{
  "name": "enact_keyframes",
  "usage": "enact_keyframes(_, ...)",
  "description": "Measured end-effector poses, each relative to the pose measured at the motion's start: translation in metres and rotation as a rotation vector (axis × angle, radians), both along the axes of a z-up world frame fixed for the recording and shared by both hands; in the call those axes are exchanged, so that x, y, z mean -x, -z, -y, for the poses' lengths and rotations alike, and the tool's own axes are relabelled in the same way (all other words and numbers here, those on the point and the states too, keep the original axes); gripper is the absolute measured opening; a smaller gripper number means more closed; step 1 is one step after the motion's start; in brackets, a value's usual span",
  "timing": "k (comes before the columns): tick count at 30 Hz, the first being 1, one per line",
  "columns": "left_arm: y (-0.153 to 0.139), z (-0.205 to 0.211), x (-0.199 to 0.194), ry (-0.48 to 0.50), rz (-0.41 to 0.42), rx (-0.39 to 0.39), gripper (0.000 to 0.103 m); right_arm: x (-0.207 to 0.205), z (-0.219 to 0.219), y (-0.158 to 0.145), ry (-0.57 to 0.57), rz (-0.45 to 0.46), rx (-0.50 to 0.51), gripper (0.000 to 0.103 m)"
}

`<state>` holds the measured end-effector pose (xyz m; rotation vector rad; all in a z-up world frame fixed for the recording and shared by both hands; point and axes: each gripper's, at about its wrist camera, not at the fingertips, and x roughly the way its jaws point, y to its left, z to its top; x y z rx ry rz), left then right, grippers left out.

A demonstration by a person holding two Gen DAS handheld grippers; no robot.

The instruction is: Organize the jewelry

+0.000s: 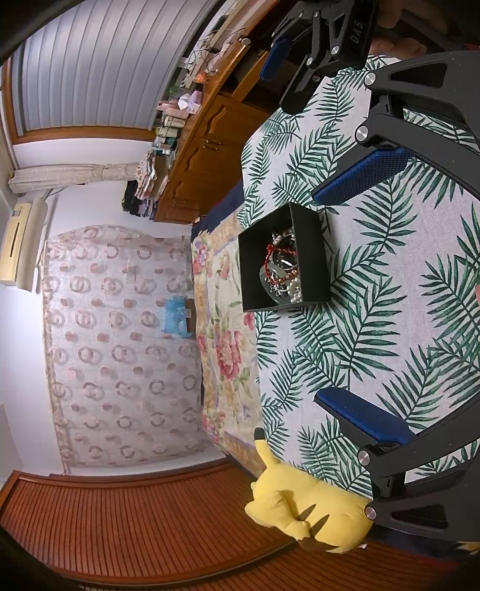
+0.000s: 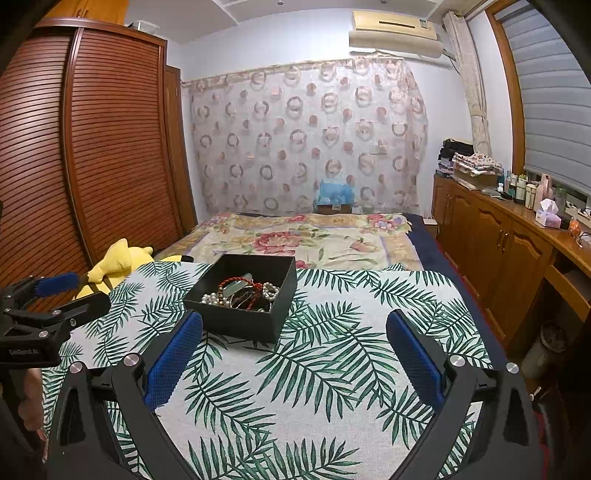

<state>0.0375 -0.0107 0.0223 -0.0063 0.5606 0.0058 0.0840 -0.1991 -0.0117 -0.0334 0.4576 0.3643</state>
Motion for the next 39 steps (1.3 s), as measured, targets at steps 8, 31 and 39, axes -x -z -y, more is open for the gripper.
enact_keyframes(8, -0.0011, -0.0002, 0.0, 0.0, 0.001, 0.0, 0.095, 0.0, 0.0002, 0.0, 0.0, 0.0, -0.001, 0.1)
enact_keyframes(31, -0.0026, -0.0028, 0.0014, -0.022, 0.007, -0.002, 0.095, 0.0011, -0.0037, 0.0051, -0.001, -0.005, -0.003, 0.1)
enact_keyframes(39, -0.0021, -0.0029, 0.0016, -0.022, 0.007, -0.002, 0.095, 0.0011, -0.0044, 0.0057, -0.002, -0.006, -0.003, 0.1)
